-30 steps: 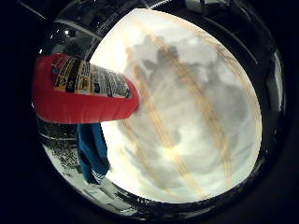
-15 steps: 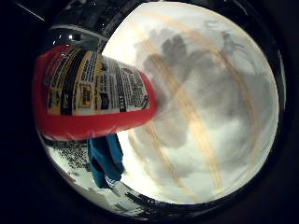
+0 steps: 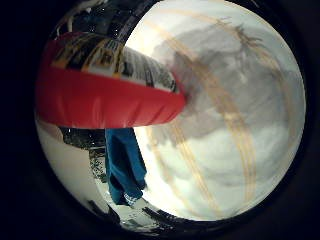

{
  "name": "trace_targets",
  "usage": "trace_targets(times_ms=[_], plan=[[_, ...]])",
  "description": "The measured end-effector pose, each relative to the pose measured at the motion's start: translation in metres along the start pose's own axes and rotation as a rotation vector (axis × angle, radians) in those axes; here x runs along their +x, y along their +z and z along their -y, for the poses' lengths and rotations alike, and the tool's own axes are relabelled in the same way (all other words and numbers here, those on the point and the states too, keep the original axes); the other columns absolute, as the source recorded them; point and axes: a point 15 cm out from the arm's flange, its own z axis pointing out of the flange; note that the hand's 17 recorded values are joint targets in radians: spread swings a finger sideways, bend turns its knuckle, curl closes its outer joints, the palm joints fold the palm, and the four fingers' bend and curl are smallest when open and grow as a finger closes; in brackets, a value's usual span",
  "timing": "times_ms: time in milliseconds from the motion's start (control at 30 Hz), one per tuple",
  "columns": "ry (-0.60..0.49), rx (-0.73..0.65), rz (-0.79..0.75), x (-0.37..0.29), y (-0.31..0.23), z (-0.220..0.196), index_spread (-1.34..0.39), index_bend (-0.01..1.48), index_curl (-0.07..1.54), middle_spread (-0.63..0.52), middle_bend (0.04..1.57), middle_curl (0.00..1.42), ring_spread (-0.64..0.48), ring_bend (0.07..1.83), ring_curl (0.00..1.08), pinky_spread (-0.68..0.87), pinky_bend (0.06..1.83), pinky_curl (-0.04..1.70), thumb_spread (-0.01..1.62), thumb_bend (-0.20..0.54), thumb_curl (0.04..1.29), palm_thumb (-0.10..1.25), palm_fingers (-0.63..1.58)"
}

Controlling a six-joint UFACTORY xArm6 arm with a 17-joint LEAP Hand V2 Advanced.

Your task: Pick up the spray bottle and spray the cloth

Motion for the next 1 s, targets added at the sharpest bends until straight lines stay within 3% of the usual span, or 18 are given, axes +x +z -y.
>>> trace_targets(times_ms=[167, 267, 567, 1000], plan=[[0.006, -0.007, 0.017, -0.004, 0.002, 0.0, -0.25, 1.02, 0.72, -0.1, 1.23, 0.67, -0.17, 1.37, 0.58, -0.22, 1.26, 0.62, 0.98, -0.007, 0.48, 0.99, 1.26], [0.001, -0.008, 0.018, -0.007, 0.002, 0.001, -0.23, 1.09, 0.75, -0.1, 1.3, 0.68, -0.17, 1.44, 0.6, -0.18, 1.32, 0.7, 0.9, -0.003, 0.56, 1.07, 1.2], [-0.042, -0.027, 0.022, -0.03, 0.005, 0.003, -0.23, 1.13, 0.79, -0.1, 1.38, 0.67, -0.16, 1.51, 0.62, -0.13, 1.28, 0.93, 0.61, -0.017, 0.76, 1.08, 1.13], [-0.133, -0.16, -0.058, -0.073, -0.008, -0.011, -0.22, 1.13, 0.82, -0.1, 1.4, 0.66, -0.16, 1.52, 0.62, -0.13, 1.13, 1.19, 0.49, -0.02, 0.89, 1.08, 1.14]])
